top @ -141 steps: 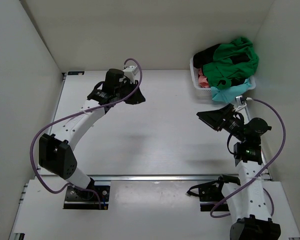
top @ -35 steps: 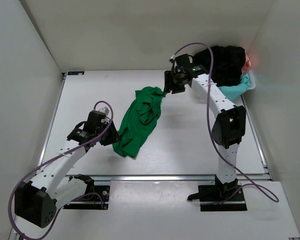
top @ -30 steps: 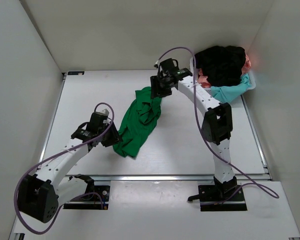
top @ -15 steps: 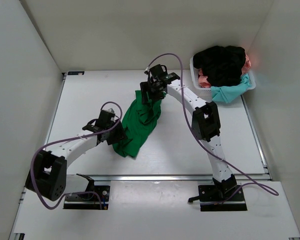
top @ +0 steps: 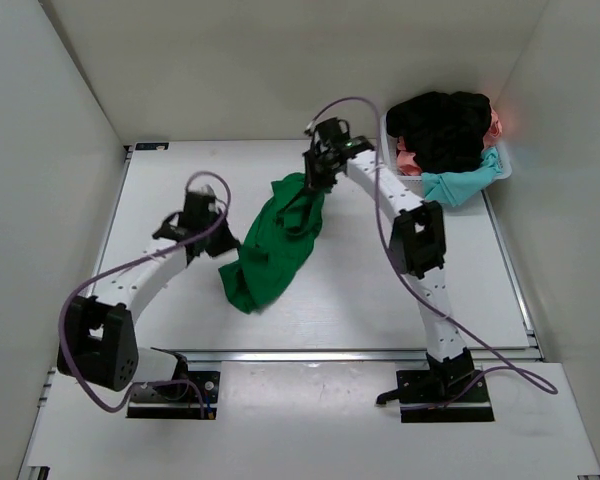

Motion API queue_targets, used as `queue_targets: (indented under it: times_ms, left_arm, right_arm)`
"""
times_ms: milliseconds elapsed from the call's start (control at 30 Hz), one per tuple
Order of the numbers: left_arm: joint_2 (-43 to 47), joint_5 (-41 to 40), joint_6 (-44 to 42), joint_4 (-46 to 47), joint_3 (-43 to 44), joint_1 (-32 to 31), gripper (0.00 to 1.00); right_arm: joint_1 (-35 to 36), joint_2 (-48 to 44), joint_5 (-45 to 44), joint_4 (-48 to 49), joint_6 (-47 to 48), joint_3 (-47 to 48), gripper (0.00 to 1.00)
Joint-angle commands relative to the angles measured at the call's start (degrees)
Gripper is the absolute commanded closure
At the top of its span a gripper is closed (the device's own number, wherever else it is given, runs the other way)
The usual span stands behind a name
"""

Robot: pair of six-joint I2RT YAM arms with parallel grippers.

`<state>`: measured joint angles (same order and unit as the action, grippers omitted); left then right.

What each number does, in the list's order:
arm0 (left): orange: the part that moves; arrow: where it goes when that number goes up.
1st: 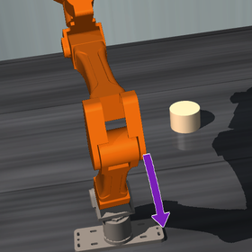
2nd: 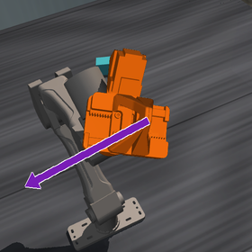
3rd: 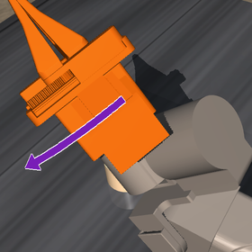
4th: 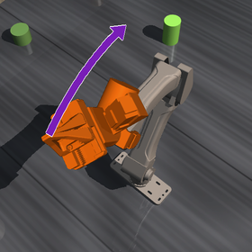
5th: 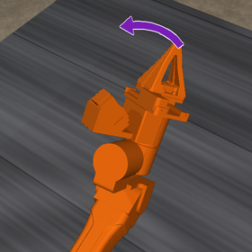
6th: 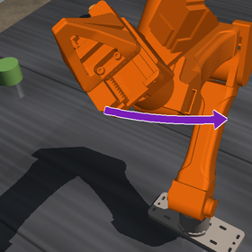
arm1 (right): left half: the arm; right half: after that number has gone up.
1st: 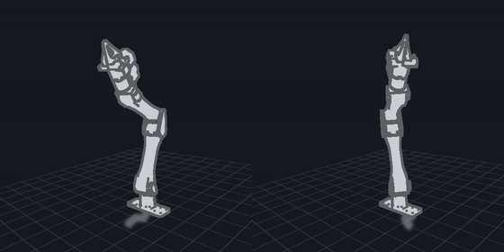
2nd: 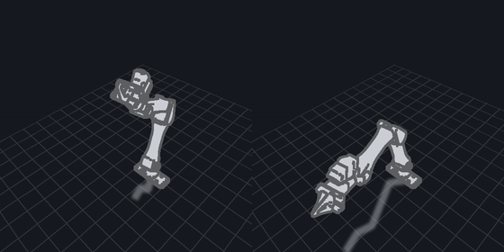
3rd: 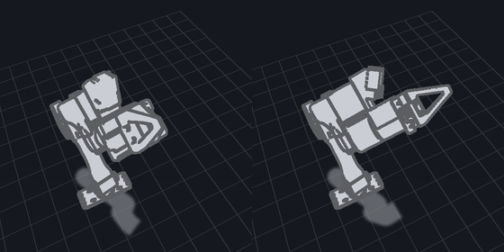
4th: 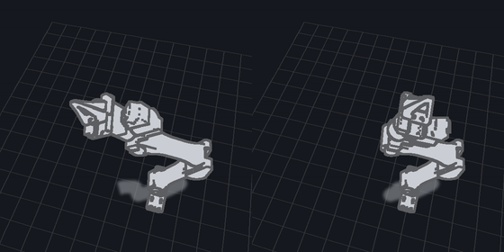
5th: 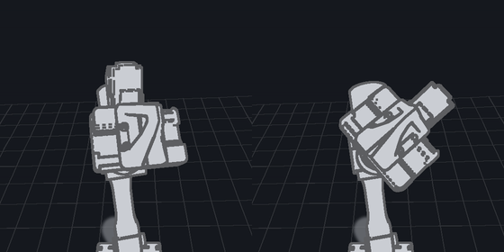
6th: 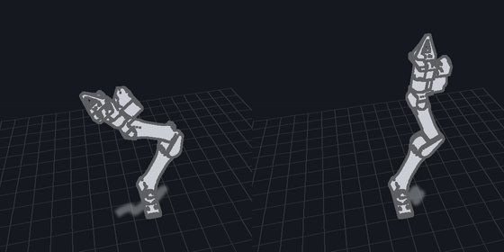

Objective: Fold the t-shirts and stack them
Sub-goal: Flatten out the tshirt

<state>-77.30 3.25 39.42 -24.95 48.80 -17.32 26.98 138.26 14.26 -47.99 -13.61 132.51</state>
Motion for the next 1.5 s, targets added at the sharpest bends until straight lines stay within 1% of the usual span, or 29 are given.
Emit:
queue_targets:
  times_ms: [0, 33, 67, 100, 133, 200, 233, 300, 367, 433, 467, 500, 533, 567, 633, 667, 700, 767, 833, 933, 1033, 1100, 1133, 1200, 1267, 1300, 1367, 1433, 1467]
  left_arm:
    - [5.66, -2.89, -2.67, -2.72, 15.07, 6.92, 1.00]
    - [5.67, -3.07, -3.29, -3.87, 20.50, 8.08, 1.00]
    - [5.06, -3.16, -4.17, -4.57, 26.03, 10.01, 1.00]
    - [4.79, -4.90, -5.04, -6.23, 31.66, 11.16, 1.00]
    - [4.44, -7.35, -6.53, -6.95, 34.06, 11.26, 1.00]
    - [3.65, -10.09, -8.83, -8.61, 42.75, 11.08, 1.00]
    - [3.12, -11.32, -9.62, -10.02, 44.70, 11.08, 1.00]
    - [3.73, -11.94, -9.54, -12.48, 48.66, 12.92, 1.00]
    - [7.05, -13.70, -9.80, -14.24, 47.89, 13.63, 1.00]
    - [10.82, -17.21, -11.02, -15.04, 42.38, 13.46, 1.00]
    - [13.29, -17.48, -10.77, -15.04, 40.52, 13.54, 1.00]
    - [14.53, -17.48, -10.51, -15.82, 37.98, 13.98, 1.00]
    - [16.37, -18.09, -10.15, -16.44, 36.39, 14.24, 1.00]
    - [17.87, -18.53, -9.63, -17.14, 36.20, 14.16, 1.00]
    - [18.85, -21.25, -9.63, -18.02, 37.41, 12.93, 1.00]
    - [18.59, -21.87, -10.15, -18.99, 38.30, 13.54, 1.00]
    - [17.80, -21.97, -10.67, -19.08, 41.44, 13.98, 1.00]
    - [14.39, -23.10, -12.16, -19.87, 46.63, 14.25, 1.00]
    - [11.13, -23.55, -13.05, -19.70, 51.21, 13.72, 1.00]
    - [4.54, -19.70, -11.39, -18.48, 53.33, 15.39, 1.00]
    - [-2.93, -15.12, -9.71, -15.40, 53.51, 15.21, 1.00]
    - [-9.68, -11.17, -8.40, -13.38, 55.52, 15.83, 1.00]
    - [-11.28, -10.37, -7.96, -13.11, 58.49, 16.52, 1.00]
    - [-17.33, -8.52, -7.51, -13.36, 65.17, 17.15, 1.00]
    - [-21.57, -9.31, -8.39, -15.29, 76.30, 18.71, 1.00]
    - [-23.15, -9.75, -8.74, -16.52, 78.80, 19.25, 1.00]
    - [-24.57, -10.53, -9.36, -18.37, 86.44, 19.87, 1.00]
    - [-21.34, -11.85, -10.41, -17.51, 85.43, 20.14, 1.00]
    - [-19.58, -12.38, -10.33, -16.72, 81.67, 20.13, 1.00]
  right_arm:
    - [-10.08, -18.16, 2.42, 4.30, -1.59, 4.17, 1.00]
    - [-11.85, -20.37, 4.53, 6.05, -2.21, 2.51, 1.00]
    - [-15.35, -24.48, 8.20, 8.15, -3.69, -0.03, 1.00]
    - [-18.51, -28.35, 9.72, 9.04, -4.40, -1.27, 1.00]
    - [-20.46, -30.39, 13.13, 10.44, -5.89, -3.46, 1.00]
    - [-25.82, -36.10, 18.33, 12.38, -7.39, -7.50, 1.00]
    - [-26.88, -37.87, 21.48, 13.44, -7.83, -10.22, 1.00]
    - [-29.52, -43.31, 23.79, 13.97, -8.11, -13.31, 1.00]
    - [-29.79, -47.19, 23.36, 11.96, -7.31, -17.79, 1.00]
    - [-29.01, -52.36, 22.83, 10.73, -5.65, -23.05, 1.00]
    - [-28.48, -53.43, 23.18, 9.59, -5.47, -27.17, 1.00]
    - [-29.09, -55.70, 24.31, 9.49, -5.73, -29.04, 1.00]
    - [-29.00, -57.55, 25.02, 9.75, -5.47, -32.45, 1.00]
    - [-28.39, -58.36, 25.46, 9.32, -5.47, -33.71, 1.00]
    - [-27.25, -60.29, 24.85, 8.17, -4.42, -32.50, 1.00]
    - [-26.11, -60.56, 24.07, 7.13, -3.72, -30.23, 1.00]
    - [-25.93, -60.30, 24.06, 6.33, -3.36, -28.99, 1.00]
    - [-25.49, -59.95, 24.93, 7.64, -3.62, -25.03, 1.00]
    - [-25.84, -58.98, 26.60, 11.22, -6.25, -25.10, 1.00]
    - [-24.88, -54.34, 28.45, 15.10, -9.15, -25.63, 1.00]
    - [-21.81, -45.83, 25.74, 16.25, -8.98, -21.69, 1.00]
    - [-21.53, -38.70, 25.99, 15.30, -8.81, -13.55, 1.00]
    - [-21.45, -34.15, 25.82, 13.03, -8.63, -10.63, 1.00]
    - [-20.92, -27.71, 23.20, 11.18, -5.66, 3.39, 1.00]
    - [-20.91, -24.10, 19.85, 11.59, -5.20, 10.89, 1.00]
    - [-21.44, -24.17, 20.45, 13.25, -6.59, 10.93, 1.00]
    - [-23.11, -29.85, 22.12, 20.62, -8.62, 5.42, 1.00]
    - [-23.90, -34.69, 20.82, 22.40, -7.49, -1.53, 1.00]
    - [-24.34, -36.29, 20.55, 21.89, -6.36, -1.99, 1.00]
